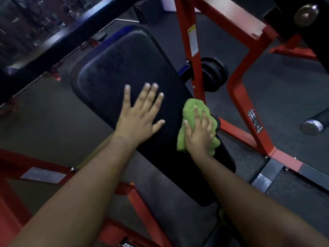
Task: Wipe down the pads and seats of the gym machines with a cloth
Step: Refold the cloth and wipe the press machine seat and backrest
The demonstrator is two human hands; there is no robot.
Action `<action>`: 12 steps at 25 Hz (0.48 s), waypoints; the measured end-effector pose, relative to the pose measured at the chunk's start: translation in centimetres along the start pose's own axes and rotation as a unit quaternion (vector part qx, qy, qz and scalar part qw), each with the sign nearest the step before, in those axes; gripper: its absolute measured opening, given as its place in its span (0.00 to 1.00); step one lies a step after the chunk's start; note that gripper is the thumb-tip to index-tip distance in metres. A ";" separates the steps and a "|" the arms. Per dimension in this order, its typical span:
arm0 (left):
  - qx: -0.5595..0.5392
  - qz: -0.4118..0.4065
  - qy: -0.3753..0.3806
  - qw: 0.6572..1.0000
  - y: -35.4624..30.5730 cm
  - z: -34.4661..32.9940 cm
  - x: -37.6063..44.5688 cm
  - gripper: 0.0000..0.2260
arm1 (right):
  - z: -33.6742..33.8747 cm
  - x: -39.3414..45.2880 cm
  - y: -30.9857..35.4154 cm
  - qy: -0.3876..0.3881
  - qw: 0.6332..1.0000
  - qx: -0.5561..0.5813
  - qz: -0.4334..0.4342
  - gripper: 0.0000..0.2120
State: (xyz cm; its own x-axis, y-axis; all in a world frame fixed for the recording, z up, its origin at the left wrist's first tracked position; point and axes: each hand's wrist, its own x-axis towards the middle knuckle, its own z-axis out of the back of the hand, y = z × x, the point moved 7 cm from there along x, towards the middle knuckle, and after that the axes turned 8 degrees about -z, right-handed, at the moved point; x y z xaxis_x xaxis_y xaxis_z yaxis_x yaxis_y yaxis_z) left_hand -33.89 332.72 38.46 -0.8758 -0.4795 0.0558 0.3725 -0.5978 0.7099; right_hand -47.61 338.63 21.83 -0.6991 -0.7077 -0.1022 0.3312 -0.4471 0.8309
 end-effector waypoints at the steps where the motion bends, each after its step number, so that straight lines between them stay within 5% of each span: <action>1: -0.002 -0.033 0.004 0.999 -2.0 -0.5 0.1 0.37 | -0.3 -0.1 1.2 0.004 0.999 0.005 0.039 0.31; 4: 0.013 -0.078 0.054 0.995 -5.5 -2.3 0.2 0.39 | -1.2 -0.5 -2.0 0.008 0.998 0.022 0.052 0.33; 9: 0.043 -0.064 0.065 0.995 -6.2 -3.1 0.5 0.40 | -3.4 -3.9 -18.8 0.018 0.979 0.056 -0.197 0.41; 12: 0.050 -0.061 0.067 0.995 -6.2 -3.0 0.4 0.41 | -3.7 -4.3 -20.0 -0.002 0.944 0.133 -0.302 0.42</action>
State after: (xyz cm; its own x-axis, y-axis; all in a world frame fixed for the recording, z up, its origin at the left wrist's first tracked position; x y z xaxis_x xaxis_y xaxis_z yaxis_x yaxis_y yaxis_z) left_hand -35.67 334.31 32.00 -0.8613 -0.4924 -0.1253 0.2274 -0.5940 0.7717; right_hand -48.87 348.63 3.65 -0.7121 -0.3653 -0.5996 -0.2994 -0.6145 0.7299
